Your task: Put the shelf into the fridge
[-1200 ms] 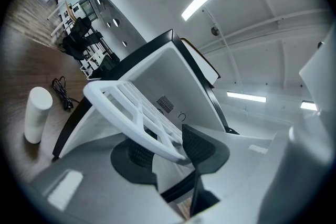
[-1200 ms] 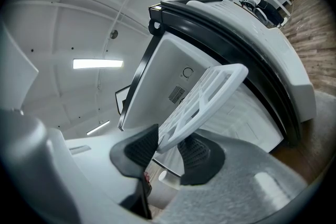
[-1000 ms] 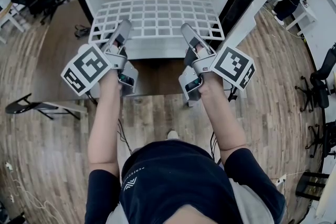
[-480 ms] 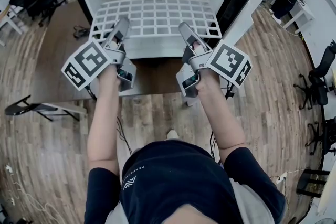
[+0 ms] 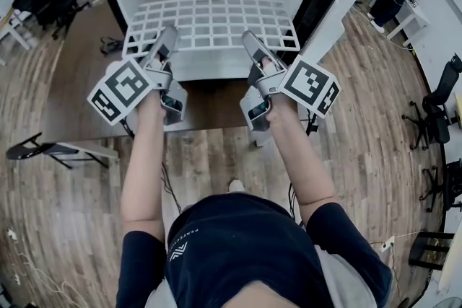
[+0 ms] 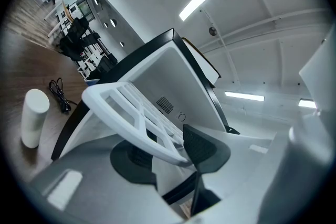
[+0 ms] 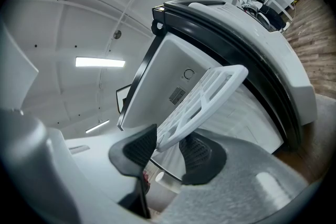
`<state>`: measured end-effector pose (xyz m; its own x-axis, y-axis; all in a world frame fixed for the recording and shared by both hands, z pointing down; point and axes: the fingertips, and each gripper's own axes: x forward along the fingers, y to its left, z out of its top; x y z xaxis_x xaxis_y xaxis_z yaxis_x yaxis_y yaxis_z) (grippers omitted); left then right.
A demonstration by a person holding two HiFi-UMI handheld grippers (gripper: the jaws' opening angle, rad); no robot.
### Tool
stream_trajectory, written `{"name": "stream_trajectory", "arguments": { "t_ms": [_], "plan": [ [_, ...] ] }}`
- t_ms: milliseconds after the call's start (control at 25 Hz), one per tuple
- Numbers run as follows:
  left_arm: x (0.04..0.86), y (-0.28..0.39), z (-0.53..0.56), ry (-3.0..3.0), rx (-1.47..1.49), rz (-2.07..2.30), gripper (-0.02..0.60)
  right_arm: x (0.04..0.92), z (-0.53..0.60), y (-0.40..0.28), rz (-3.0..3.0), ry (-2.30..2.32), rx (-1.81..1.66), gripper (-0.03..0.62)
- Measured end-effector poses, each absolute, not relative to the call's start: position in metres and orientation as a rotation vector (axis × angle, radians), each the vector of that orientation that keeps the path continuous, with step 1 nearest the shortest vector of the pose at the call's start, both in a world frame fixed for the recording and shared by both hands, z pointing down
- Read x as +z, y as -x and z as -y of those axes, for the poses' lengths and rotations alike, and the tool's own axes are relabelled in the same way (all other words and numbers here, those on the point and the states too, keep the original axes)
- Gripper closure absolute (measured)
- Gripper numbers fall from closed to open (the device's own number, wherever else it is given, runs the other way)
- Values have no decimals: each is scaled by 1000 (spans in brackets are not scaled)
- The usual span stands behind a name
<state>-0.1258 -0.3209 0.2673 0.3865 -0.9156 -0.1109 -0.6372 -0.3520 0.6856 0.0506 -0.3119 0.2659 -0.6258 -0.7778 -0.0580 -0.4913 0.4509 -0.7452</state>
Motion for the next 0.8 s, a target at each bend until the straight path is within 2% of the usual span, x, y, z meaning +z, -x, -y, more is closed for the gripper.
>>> {"name": "stream_trajectory", "arguments": {
  "t_ms": [120,440,600,800],
  "plan": [
    [267,127,317,-2103,-680,1334,399,265,309,-50,-2325,1061,-990,437],
    [271,132,301,-2100,-698,1357,402,269,299,-58,-2308,1092,-974,439],
    [272,133,291,-2101,-707,1359,420,269,291,-66,-2277,1110,-961,451],
    [272,133,289,-2089,-719,1337,437,271,291,-71,-2225,1136,-991,516]
  ]
}}
